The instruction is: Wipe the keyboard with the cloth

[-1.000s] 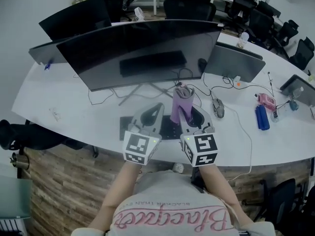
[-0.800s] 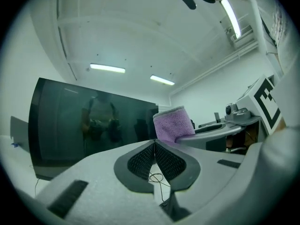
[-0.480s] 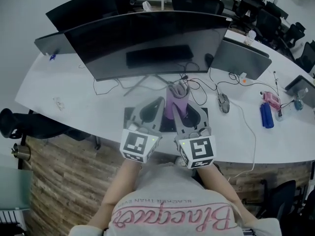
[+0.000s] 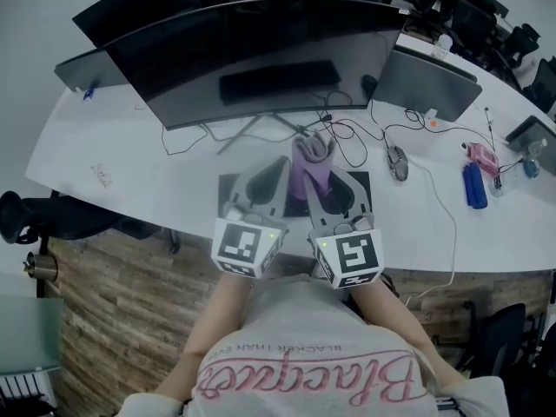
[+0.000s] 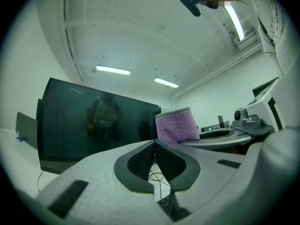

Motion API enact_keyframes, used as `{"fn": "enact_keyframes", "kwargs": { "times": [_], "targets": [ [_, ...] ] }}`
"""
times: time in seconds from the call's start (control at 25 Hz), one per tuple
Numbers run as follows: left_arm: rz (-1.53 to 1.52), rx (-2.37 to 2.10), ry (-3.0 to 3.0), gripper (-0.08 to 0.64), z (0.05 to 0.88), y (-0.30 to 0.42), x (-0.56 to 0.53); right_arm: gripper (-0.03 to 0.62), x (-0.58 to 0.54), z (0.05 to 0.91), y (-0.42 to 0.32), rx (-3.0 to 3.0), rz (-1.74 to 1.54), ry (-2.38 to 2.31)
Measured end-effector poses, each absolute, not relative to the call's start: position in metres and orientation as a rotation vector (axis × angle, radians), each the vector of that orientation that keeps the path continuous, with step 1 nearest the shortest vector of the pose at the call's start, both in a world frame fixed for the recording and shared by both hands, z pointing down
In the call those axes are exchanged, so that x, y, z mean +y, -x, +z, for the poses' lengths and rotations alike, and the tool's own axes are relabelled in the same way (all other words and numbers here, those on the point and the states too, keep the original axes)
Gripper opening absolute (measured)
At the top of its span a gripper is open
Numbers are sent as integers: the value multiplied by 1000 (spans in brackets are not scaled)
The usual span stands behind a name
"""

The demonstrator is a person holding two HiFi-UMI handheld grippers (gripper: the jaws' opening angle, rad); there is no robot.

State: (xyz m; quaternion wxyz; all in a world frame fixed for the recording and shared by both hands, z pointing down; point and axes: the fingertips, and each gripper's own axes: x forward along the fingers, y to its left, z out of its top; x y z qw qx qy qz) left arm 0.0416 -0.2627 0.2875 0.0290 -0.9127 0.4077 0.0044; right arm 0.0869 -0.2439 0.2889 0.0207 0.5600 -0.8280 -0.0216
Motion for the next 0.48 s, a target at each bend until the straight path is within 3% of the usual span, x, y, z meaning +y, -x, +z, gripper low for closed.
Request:
{"fn": "enact_keyframes", "kwargs": {
  "times": [0.48],
  "targets": [
    [-7, 1215, 2810, 5, 288, -45, -266, 86, -247, 293, -84, -2613, -23, -1728]
  ]
}}
